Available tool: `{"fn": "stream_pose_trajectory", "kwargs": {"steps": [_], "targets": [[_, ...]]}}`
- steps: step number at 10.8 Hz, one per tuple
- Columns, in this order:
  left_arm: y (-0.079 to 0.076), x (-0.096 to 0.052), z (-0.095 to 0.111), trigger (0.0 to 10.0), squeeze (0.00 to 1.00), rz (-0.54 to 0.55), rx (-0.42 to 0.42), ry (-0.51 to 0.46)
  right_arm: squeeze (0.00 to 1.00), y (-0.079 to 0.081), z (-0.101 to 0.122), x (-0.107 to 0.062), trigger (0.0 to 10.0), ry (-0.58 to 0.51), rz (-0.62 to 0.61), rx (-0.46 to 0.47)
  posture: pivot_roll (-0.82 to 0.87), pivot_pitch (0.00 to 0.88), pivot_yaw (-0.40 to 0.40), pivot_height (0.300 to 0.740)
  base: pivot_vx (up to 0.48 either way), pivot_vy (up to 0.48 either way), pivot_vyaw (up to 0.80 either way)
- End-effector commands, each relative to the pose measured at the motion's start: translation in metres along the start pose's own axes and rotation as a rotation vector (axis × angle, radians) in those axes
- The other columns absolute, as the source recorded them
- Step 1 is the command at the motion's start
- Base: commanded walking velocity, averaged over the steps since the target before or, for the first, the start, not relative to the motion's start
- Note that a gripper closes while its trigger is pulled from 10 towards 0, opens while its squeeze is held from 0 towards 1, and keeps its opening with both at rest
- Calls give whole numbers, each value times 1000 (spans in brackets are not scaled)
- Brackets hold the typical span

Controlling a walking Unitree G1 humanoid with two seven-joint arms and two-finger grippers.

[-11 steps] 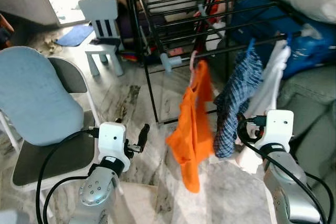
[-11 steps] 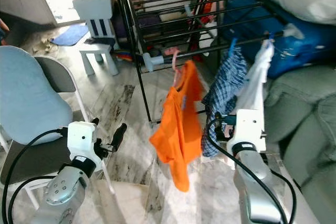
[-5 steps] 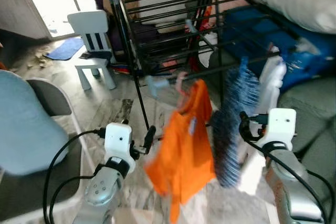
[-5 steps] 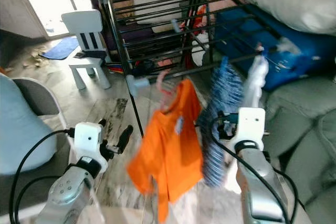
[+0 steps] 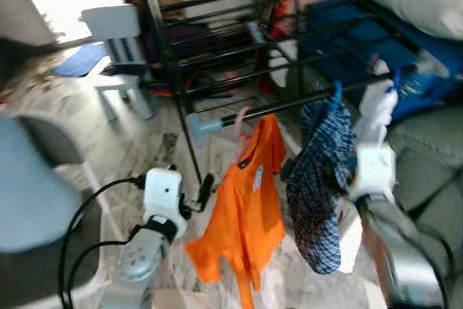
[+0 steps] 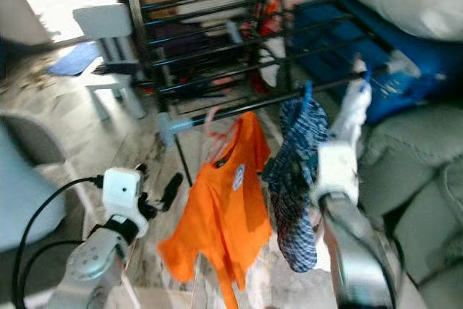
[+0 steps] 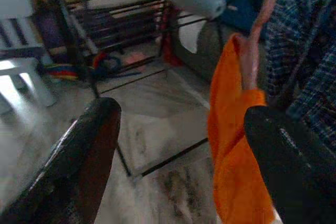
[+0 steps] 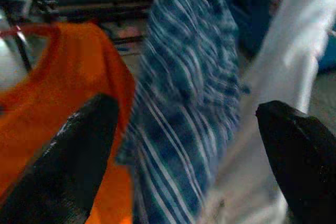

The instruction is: Hang hanger

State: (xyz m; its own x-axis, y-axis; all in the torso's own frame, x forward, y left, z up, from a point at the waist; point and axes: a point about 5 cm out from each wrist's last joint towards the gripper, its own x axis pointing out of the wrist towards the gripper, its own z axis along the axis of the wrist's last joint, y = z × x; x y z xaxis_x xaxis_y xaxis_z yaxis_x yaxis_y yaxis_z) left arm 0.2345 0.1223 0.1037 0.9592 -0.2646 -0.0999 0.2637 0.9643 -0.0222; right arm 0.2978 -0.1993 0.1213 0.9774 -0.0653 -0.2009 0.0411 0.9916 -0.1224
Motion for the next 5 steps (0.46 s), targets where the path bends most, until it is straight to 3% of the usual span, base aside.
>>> {"fn": "stream_pose_trajectory", "kwargs": {"steps": [1,3,5], "targets": [[3,0,-1,10000,0,1,1,12,0,-5,-6,4,10000,45,-1,6,-156,69,89,740,0,0,0],[2,0,-2,10000,0,-3,0,18,0,3,-5,16,10000,78,66,-1,-148,68,82,740,0,0,0],[2,0,-2,10000,0,-1,4,24,0,-2,-13,26,10000,141,10,-36,-137,68,75,740,0,0,0]]}}
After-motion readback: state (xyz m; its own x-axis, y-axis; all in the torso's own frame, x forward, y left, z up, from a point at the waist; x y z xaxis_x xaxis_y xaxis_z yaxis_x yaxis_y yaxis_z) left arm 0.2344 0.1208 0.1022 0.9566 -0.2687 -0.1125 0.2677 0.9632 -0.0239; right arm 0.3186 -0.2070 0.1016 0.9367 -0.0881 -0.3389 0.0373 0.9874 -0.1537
